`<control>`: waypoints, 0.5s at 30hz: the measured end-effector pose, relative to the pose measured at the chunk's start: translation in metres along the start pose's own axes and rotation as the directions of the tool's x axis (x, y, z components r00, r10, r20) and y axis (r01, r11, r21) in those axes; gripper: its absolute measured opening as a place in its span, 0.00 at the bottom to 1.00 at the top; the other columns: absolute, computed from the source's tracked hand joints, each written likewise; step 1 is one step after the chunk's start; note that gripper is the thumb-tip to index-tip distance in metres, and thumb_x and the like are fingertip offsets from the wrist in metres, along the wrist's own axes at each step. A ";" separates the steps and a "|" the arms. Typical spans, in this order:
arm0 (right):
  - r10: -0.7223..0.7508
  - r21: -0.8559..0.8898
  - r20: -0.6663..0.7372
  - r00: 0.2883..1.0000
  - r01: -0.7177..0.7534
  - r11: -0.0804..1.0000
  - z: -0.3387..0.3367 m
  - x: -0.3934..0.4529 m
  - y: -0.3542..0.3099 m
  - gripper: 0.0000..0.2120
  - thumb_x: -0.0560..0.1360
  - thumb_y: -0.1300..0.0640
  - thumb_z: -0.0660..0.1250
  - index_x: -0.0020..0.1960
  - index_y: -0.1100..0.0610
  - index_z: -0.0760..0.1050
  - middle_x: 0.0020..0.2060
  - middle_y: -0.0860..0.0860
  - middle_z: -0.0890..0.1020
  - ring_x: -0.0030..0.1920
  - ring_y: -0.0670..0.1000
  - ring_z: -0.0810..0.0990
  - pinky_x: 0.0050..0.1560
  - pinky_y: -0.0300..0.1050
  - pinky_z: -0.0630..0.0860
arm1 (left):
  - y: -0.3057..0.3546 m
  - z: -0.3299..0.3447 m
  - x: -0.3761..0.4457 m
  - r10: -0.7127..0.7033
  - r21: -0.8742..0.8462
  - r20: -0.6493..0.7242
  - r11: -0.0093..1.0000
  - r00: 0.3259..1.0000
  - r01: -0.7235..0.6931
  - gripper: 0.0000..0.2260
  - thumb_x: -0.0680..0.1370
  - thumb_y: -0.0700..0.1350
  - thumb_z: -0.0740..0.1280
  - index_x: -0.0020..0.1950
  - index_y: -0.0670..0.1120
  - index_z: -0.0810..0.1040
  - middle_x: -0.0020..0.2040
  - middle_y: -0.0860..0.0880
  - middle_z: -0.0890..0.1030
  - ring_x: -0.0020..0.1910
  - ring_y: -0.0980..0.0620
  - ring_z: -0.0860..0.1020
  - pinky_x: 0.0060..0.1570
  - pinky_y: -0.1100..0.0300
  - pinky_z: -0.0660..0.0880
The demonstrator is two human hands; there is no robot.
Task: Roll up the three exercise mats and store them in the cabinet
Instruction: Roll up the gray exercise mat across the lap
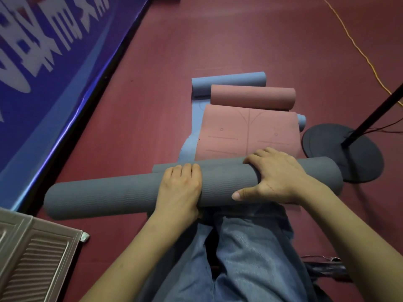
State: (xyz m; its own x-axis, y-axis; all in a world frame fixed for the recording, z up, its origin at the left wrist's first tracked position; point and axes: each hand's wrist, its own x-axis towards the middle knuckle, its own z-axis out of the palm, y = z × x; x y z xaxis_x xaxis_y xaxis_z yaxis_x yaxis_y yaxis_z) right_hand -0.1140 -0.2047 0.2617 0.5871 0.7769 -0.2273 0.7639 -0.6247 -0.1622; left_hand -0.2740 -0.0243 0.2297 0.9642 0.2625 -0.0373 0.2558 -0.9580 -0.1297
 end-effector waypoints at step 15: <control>0.080 0.140 0.169 0.982 -0.104 0.985 -0.023 -0.035 -0.025 0.43 0.58 0.18 0.67 0.60 0.49 0.73 0.51 0.48 0.81 0.48 0.53 0.76 0.47 0.51 0.71 | -0.025 -0.037 -0.021 0.153 -0.013 0.115 0.988 0.981 -0.153 0.25 0.53 0.62 0.70 0.45 0.53 0.75 0.41 0.55 0.82 0.38 0.46 0.81 0.36 0.57 0.67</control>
State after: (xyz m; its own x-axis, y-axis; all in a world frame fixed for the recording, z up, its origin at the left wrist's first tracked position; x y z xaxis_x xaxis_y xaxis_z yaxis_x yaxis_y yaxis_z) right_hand -0.1479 -0.2146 0.2955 0.5925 0.7002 -0.3983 0.6537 -0.7069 -0.2702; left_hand -0.2979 -0.0098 0.2706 0.9775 0.1243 -0.1706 0.1066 -0.9883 -0.1093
